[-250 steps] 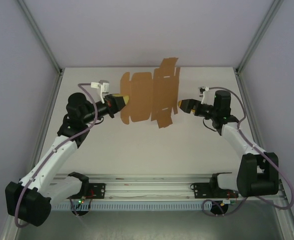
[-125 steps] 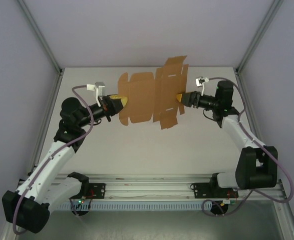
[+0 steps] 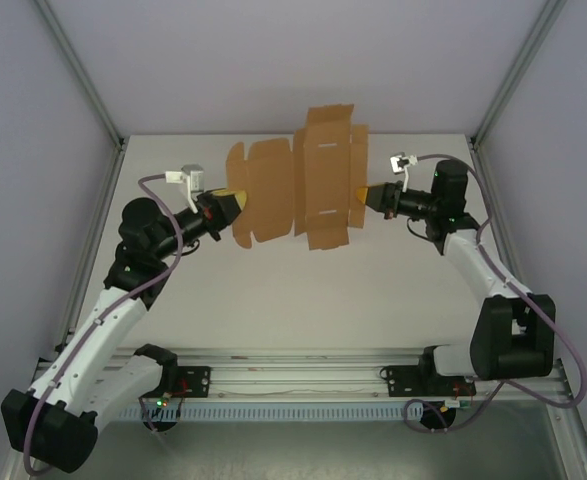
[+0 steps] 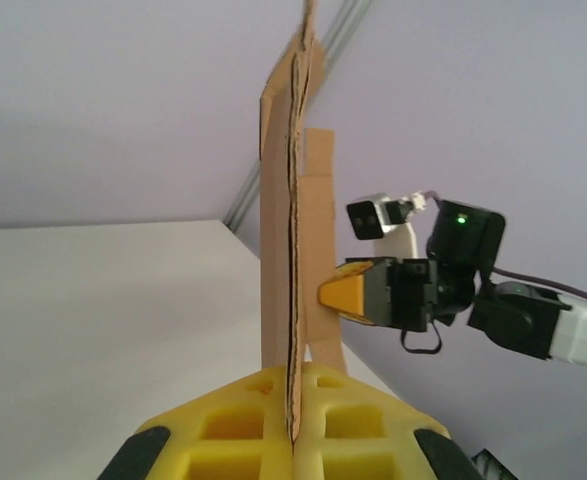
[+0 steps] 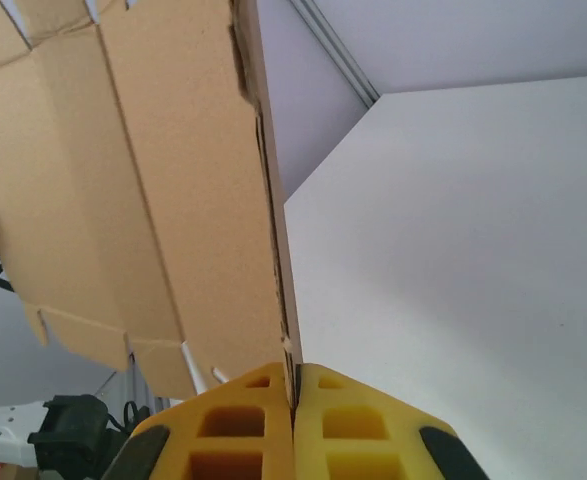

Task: Assemble paper box

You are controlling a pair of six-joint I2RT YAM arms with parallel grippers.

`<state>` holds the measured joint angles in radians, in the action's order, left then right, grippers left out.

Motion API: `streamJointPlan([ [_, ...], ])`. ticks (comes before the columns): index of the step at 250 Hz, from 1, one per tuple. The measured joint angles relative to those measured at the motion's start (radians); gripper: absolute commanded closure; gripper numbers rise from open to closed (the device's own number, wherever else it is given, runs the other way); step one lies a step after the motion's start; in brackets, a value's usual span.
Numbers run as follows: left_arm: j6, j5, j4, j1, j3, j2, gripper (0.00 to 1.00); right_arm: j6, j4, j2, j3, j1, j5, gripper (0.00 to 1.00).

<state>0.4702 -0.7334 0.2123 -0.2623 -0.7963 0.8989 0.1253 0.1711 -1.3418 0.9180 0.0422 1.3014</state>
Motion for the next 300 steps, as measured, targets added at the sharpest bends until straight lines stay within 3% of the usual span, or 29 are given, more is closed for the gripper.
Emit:
streamJointPlan([
  [12,-0.009,0.035,-0.015,0.0,0.001,0.0,0.3,-0.022,-0.03,0.009,0.001,0.001,-0.021,1.0],
  [21,-0.007,0.066,-0.031,0.0,0.002,-0.001,0.03,-0.039,-0.062,0.012,0.003,0.002,-0.04,1.0],
  [24,-0.007,0.08,-0.034,0.0,0.002,-0.001,0.01,-0.042,-0.077,0.013,0.005,0.003,-0.05,1.0],
  [89,0.027,0.533,-0.283,0.0,0.092,0.0,0.0,-0.234,-0.387,-0.076,0.058,0.119,-0.363,1.0],
  [135,0.036,0.668,-0.397,0.0,0.113,0.074,0.0,-0.384,-0.513,-0.216,0.096,0.262,-0.687,1.0],
  [175,0.034,0.634,-0.38,0.0,0.11,0.159,0.0,-0.584,-0.502,-0.255,0.113,0.37,-0.947,1.0],
  [237,0.038,0.439,-0.324,0.0,-0.014,0.364,0.0,-0.946,-0.274,-0.286,0.075,0.542,-1.314,1.0],
  [300,0.072,0.219,-0.247,0.0,-0.212,0.533,0.02,-1.144,-0.111,-0.325,0.022,0.632,-1.494,1.0],
])
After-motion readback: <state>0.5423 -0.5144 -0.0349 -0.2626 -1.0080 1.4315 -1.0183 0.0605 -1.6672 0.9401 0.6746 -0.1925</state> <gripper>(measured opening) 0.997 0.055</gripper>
